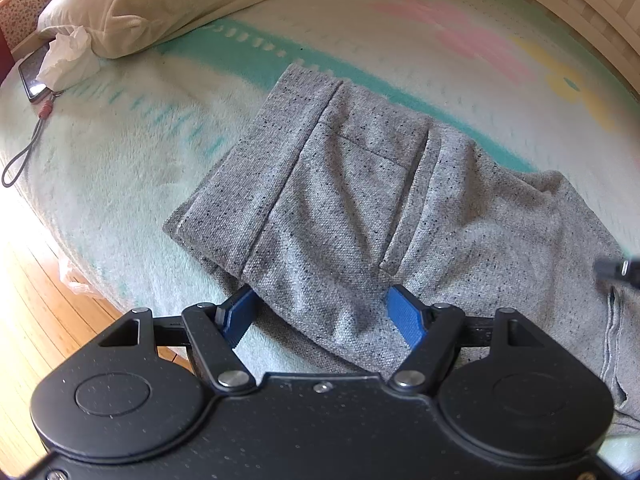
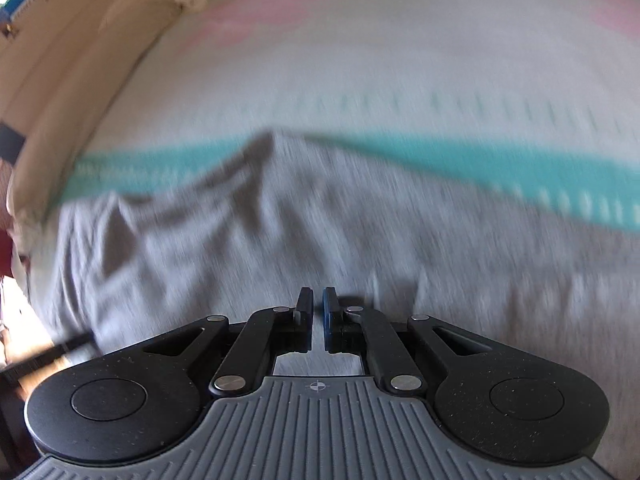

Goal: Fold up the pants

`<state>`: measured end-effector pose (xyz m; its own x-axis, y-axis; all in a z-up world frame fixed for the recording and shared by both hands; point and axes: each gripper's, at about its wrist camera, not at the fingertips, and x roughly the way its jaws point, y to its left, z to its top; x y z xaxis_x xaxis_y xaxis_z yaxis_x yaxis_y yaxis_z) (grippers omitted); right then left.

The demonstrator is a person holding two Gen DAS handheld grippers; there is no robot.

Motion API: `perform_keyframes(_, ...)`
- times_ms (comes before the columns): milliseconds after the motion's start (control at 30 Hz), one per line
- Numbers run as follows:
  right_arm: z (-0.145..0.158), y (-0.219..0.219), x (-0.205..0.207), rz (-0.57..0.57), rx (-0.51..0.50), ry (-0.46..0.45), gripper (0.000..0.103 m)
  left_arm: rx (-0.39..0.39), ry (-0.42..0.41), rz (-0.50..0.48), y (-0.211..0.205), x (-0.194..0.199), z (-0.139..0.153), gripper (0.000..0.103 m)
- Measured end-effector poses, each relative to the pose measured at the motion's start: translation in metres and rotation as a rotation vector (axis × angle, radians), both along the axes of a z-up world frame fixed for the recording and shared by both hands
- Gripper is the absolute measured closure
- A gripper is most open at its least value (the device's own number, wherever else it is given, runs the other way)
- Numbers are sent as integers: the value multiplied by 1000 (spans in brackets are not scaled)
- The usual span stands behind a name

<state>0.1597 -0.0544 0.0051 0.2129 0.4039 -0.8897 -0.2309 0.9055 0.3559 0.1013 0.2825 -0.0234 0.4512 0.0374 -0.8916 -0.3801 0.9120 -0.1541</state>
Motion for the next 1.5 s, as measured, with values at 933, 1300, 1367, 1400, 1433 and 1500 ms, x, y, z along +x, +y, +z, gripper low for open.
perform_keyframes(933,16,-5,-25,106,57,-44,96,-218,-149,271,58,1,-21,7)
perform_keyframes(1300,-2,-15,-42,144,30,49,96,-120,-263,183,35,-1,16,67)
perform_keyframes(1367,0,-14,-55,200,27,42,96,-114,-289,172,31,-4,24,68)
perform_keyframes(1400,1,-15,-58,221,40,61,96,-114,-301,166,29,-7,29,68)
perform_keyframes(1433,0,-17,-61,234,62,98,96,-113,-315,159,27,-10,35,68)
perform_keyframes(1500,0,-23,-64,234,108,144,96,-107,-339,144,21,-15,45,69)
